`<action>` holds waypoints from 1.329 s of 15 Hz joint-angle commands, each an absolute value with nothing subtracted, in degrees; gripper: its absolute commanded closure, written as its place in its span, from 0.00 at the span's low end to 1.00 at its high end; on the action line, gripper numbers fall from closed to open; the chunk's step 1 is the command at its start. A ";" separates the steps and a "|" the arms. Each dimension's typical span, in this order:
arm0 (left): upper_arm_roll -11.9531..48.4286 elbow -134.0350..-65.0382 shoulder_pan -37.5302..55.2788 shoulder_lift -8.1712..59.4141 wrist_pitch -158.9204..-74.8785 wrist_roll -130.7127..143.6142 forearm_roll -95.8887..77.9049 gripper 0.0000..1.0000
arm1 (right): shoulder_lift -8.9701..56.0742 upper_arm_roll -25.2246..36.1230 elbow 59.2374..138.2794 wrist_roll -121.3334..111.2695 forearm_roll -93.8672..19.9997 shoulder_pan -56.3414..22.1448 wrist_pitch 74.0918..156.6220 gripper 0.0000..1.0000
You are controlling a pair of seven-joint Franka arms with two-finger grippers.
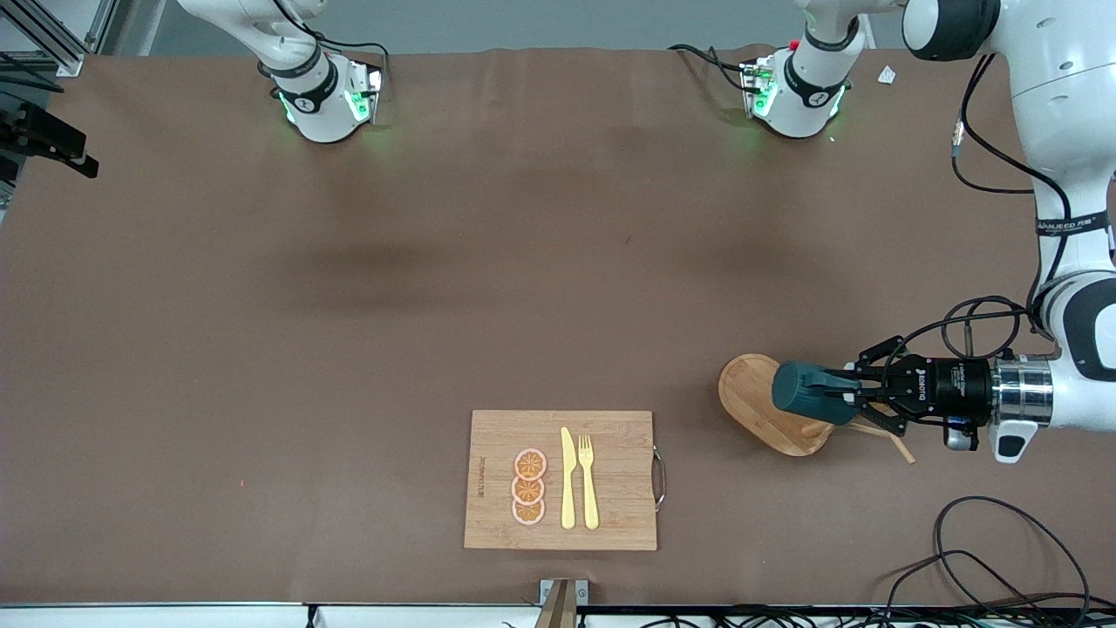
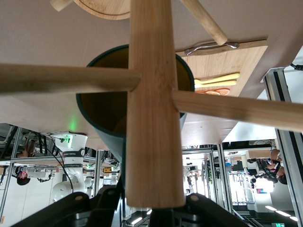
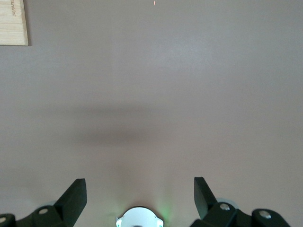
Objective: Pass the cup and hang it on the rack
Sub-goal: 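Lower the mug handle onto a rack peg with the left gripper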
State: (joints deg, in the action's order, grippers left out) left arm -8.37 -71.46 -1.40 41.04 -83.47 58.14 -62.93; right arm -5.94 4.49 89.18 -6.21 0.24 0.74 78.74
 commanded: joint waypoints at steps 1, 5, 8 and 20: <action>-8.17 -71.02 -1.76 41.31 -82.97 57.39 -64.25 0.87 | -7.65 4.13 90.44 -6.77 0.70 1.05 78.75 0.00; -8.17 -70.84 -1.76 41.22 -83.14 58.18 -64.34 0.64 | -7.65 4.13 90.44 -6.85 0.70 1.05 78.75 0.00; -8.17 -70.14 -1.76 41.04 -83.23 58.71 -64.69 0.49 | -7.65 4.13 90.44 -6.86 0.70 1.05 78.75 0.00; -8.53 -68.74 3.68 32.79 -84.89 58.02 -56.99 0.02 | -7.65 4.13 90.44 -6.86 0.70 0.97 78.92 0.00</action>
